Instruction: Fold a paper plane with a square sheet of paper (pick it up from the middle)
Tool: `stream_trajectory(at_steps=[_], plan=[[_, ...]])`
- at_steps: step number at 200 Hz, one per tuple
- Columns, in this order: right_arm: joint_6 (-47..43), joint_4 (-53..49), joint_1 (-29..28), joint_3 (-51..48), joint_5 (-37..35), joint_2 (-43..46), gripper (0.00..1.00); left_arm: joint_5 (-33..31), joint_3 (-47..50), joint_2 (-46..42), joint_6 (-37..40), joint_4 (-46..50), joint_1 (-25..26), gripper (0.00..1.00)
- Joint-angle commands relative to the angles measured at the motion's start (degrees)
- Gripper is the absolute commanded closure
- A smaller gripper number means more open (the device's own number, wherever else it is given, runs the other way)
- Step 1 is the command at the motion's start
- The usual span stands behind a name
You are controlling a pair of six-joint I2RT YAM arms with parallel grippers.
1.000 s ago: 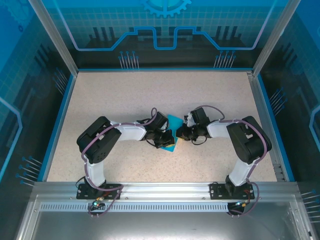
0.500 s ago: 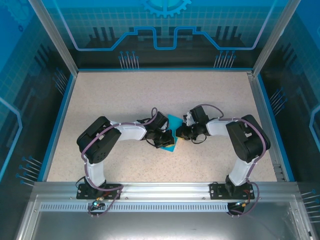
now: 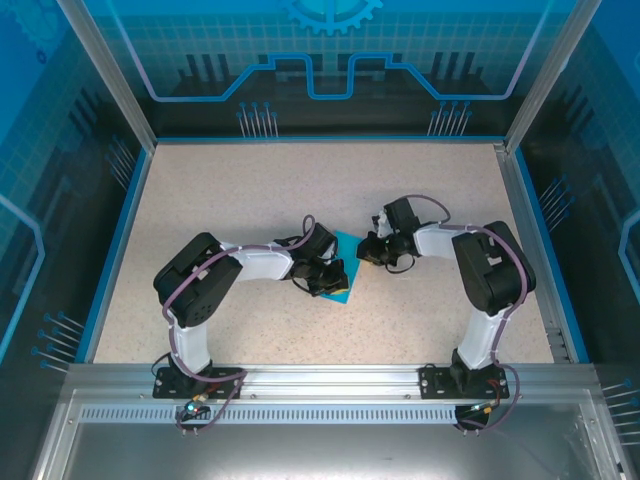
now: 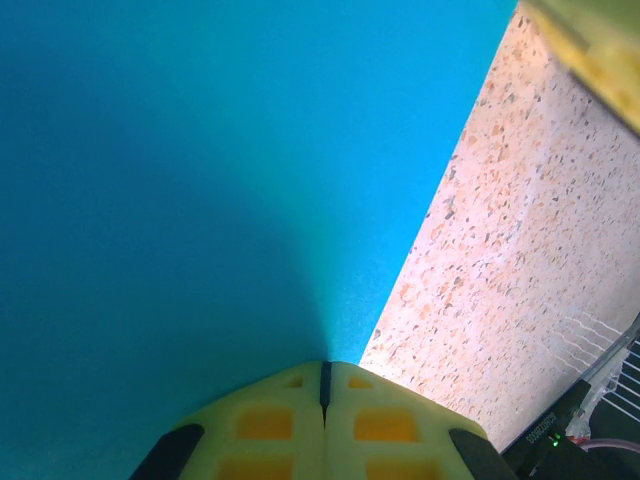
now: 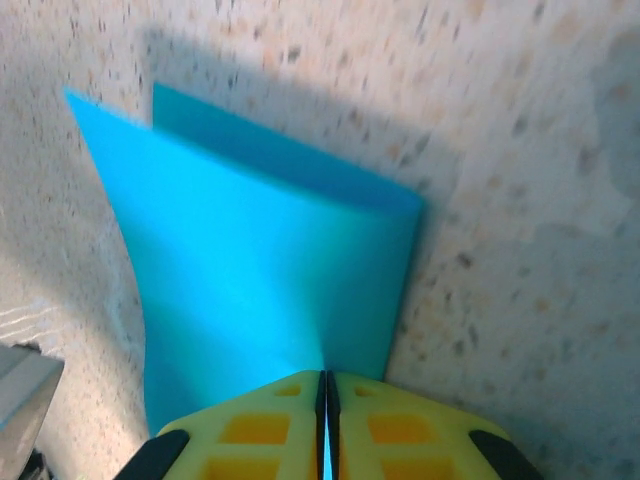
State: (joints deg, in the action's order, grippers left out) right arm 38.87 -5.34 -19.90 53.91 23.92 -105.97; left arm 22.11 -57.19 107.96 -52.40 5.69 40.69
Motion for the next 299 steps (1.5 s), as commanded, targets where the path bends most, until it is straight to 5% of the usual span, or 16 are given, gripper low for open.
stream_trajectory(at_steps=[1,137,215,251,299], plan=[[-1.9,-2.8,1.1,2.7,-3.0,-2.6,0.88,-1.6,1.5,2.9,0.7,9.1,0.9,0.96],[-3.5,-6.7,4.1,12.8,-9.9,-8.8,0.89,-2.4,2.3,2.6,0.6,9.4,1.2,0.96],[-4.2,-7.7,5.9,18.7,-8.1,-11.3,0.89,-2.6,2.6,2.6,0.7,8.9,1.3,0.96],[-4.9,-7.5,5.8,17.0,-5.4,-5.1,0.88,-2.2,1.6,1.8,1.1,8.7,1.3,0.96],[-1.5,-3.5,3.7,1.5,-3.2,10.2,0.88,0.3,-6.7,-5.3,5.1,10.0,0.3,0.89]])
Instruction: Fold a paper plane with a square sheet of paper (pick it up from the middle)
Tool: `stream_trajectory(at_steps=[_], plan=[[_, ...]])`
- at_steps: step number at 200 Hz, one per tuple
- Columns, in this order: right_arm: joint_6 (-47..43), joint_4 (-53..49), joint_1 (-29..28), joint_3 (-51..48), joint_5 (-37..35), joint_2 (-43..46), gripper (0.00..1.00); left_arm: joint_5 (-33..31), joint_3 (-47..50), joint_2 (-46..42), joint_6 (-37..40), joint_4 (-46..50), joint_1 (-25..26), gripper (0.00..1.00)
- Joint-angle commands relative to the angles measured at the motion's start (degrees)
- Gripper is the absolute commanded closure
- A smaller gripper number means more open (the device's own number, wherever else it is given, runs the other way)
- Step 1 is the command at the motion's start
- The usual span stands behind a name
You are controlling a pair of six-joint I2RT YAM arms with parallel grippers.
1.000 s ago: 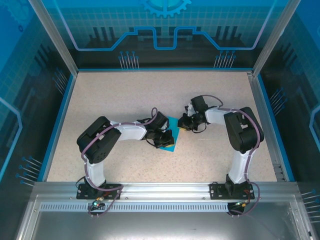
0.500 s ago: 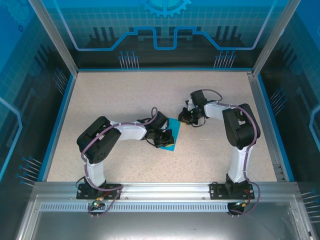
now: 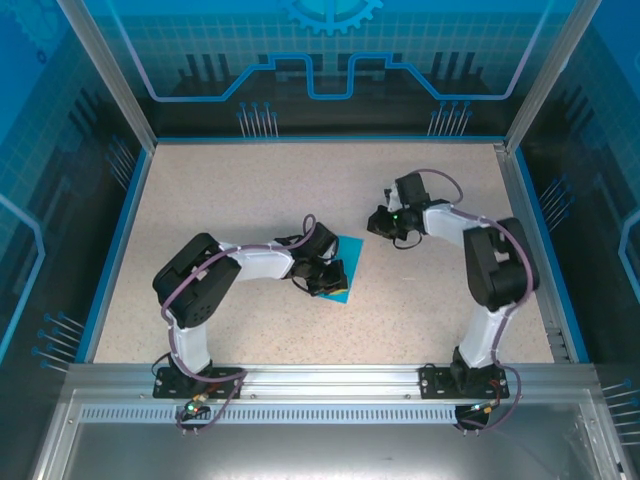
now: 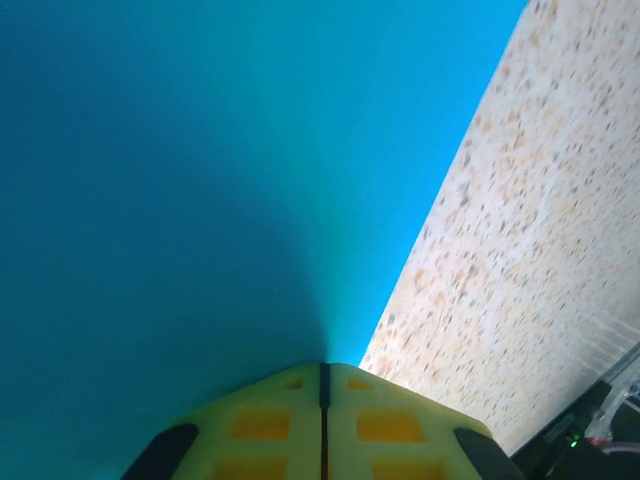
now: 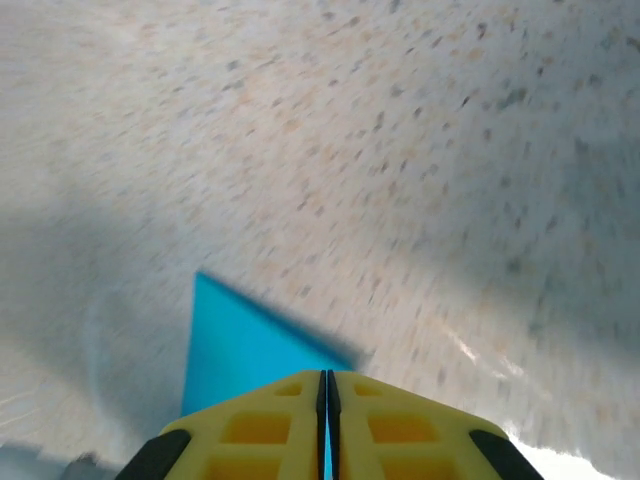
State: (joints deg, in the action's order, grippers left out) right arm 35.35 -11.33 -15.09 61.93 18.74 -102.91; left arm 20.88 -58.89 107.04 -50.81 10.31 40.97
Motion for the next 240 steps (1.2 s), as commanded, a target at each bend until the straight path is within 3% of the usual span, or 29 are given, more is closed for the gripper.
stream_trajectory(at_steps=[1,36,71,129,240], plan=[[2.2,2.5,-1.2,-6.8,2.0,7.5,0.88,1.5,-5.2,-4.5,3.6,5.5,-0.1,0.88],[6.8,5.8,-4.0,-16.9,1.8,14.4,0.88,1.5,-8.8,-3.9,5.9,5.4,-3.8,0.87],[11.2,9.7,-8.8,-20.8,1.3,13.9,0.88,2.3,-13.5,2.1,7.9,5.1,-5.5,0.89],[15.3,14.6,-15.5,-19.1,-0.1,7.2,0.89,2.2,-16.9,8.1,10.2,6.4,-7.1,0.92],[14.6,13.3,-17.0,-18.9,-0.9,4.0,0.89,2.6,-17.3,11.6,11.6,6.8,-7.9,0.92]])
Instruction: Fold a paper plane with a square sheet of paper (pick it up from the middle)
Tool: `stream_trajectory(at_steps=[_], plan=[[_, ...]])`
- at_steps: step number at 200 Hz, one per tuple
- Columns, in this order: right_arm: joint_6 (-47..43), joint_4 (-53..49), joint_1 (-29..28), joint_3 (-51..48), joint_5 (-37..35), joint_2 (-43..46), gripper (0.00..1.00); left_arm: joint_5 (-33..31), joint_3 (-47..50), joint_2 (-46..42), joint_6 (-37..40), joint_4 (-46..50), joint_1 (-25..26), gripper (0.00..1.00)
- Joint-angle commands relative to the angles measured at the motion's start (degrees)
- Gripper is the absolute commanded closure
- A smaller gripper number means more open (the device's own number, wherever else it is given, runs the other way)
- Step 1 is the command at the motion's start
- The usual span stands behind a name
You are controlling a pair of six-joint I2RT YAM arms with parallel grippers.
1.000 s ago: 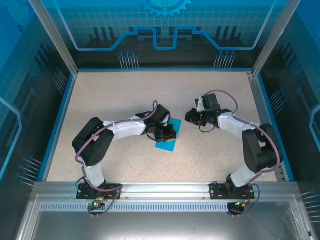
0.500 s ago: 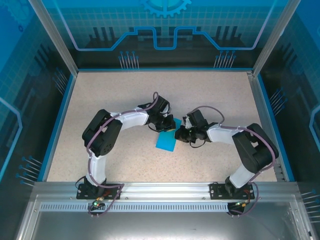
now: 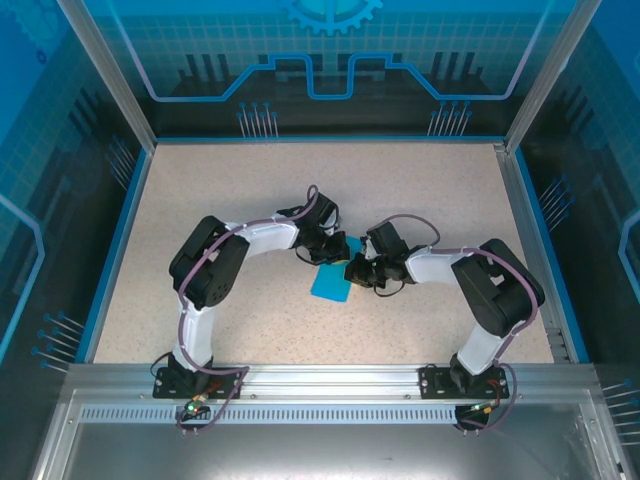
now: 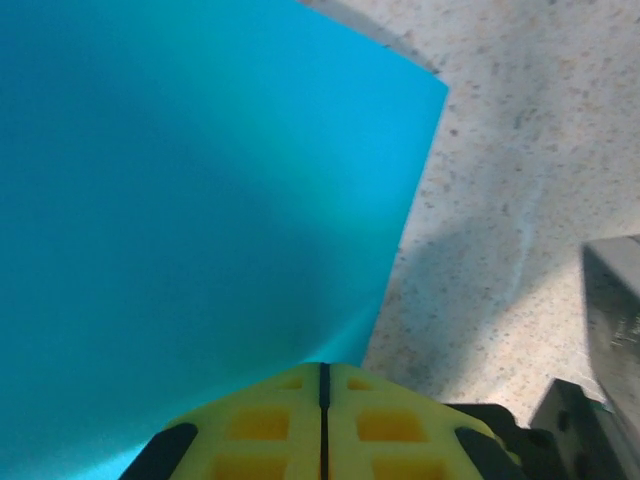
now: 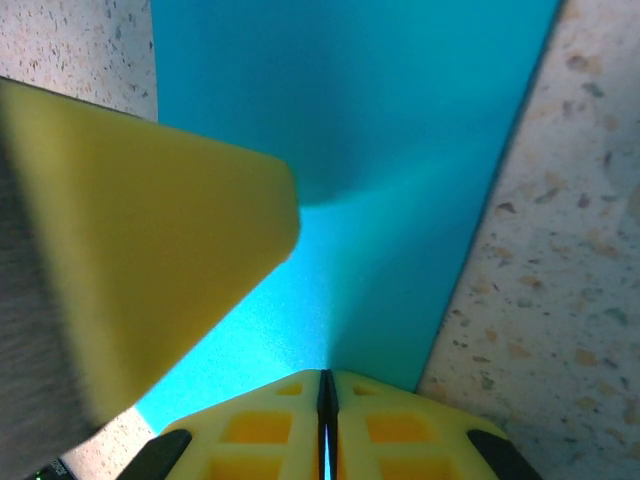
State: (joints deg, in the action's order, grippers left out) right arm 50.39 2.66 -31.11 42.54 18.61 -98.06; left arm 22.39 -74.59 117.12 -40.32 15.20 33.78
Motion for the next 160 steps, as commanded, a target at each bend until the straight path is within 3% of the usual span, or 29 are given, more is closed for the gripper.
stream_trajectory(at_steps=[1,160], plan=[[-0.5,-0.7,-1.0,0.4,-0.7,-0.9,0.89,1.0,-1.6,1.6,1.1,1.9,-0.7,0.92],[-0.6,-5.3,-6.3,-3.3,0.6,1.8,0.89,-3.3,2.1,2.3,-0.5,3.1,-0.7,0.94]])
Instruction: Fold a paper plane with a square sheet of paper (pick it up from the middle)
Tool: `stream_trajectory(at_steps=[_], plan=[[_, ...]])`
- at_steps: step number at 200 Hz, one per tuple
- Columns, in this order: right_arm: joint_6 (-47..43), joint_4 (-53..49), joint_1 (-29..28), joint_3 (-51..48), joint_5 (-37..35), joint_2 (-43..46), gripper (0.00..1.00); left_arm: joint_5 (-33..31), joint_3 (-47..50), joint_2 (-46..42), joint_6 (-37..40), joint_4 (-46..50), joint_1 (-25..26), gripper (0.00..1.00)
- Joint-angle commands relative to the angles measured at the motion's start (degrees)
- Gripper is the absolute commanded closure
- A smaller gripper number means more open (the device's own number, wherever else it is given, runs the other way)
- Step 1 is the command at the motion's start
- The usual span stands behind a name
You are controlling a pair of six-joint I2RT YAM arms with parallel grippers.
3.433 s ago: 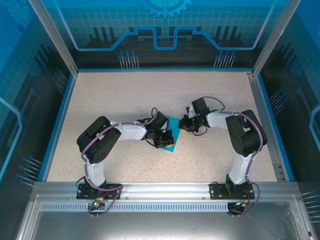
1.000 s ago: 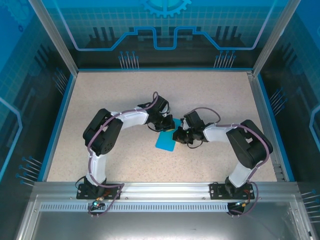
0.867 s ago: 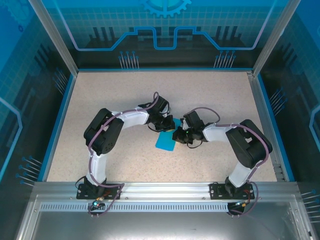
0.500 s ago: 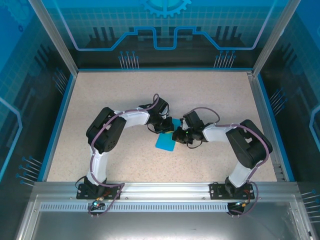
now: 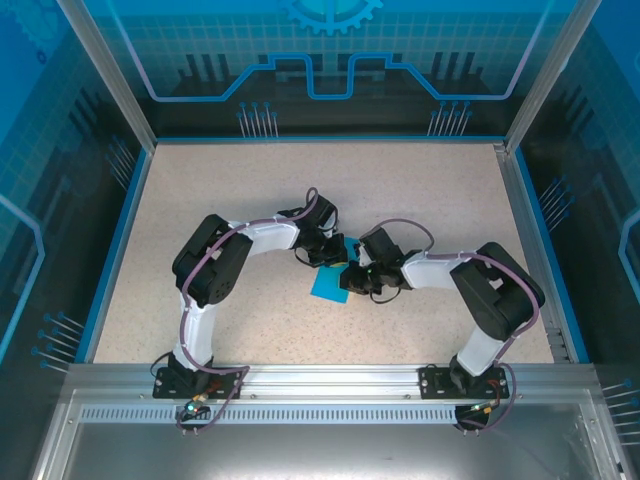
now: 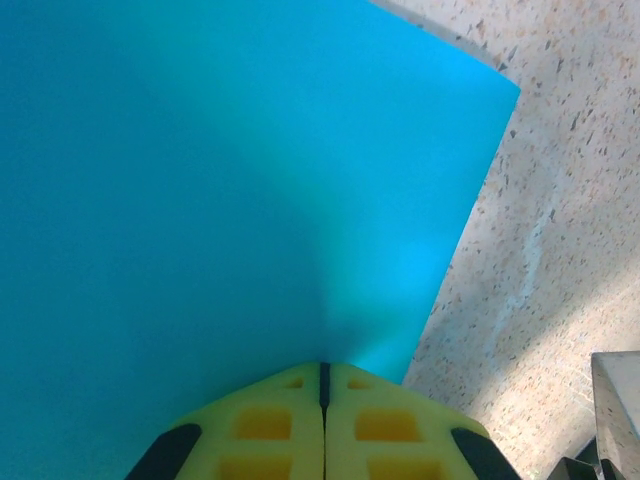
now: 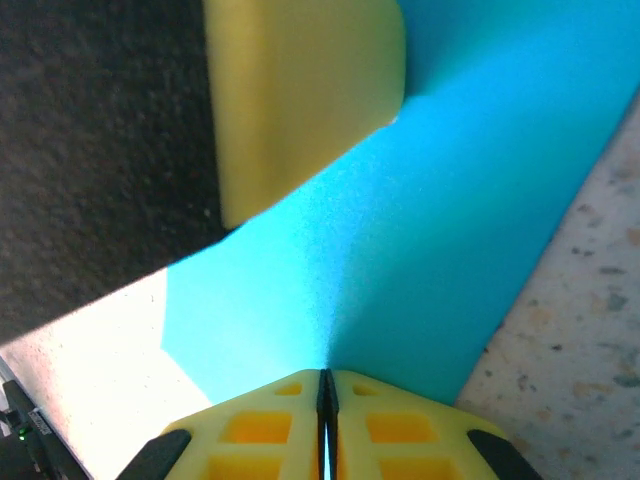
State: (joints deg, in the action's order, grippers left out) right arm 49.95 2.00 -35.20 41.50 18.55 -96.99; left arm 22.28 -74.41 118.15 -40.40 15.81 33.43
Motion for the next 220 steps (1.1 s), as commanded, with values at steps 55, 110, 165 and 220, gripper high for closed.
stream_trajectory(at_steps=[55,110,165,220], plan=[[0.6,-8.1,-5.1,-7.7,0.2,5.2,0.89,-4.1,2.7,1.6,-1.0,2.2,-0.4,0.94],[-1.7,-10.9,-4.9,-4.2,-2.0,10.4,0.88,-2.9,2.5,1.3,-0.9,1.5,-0.4,0.94],[-2.0,-5.5,-4.6,0.8,-2.4,3.7,0.88,-2.4,2.4,1.0,-0.8,1.8,-0.5,0.95],[-1.5,-7.5,-5.2,-2.5,-1.9,3.3,0.88,-2.9,2.3,1.0,-0.8,2.2,-0.5,0.95]])
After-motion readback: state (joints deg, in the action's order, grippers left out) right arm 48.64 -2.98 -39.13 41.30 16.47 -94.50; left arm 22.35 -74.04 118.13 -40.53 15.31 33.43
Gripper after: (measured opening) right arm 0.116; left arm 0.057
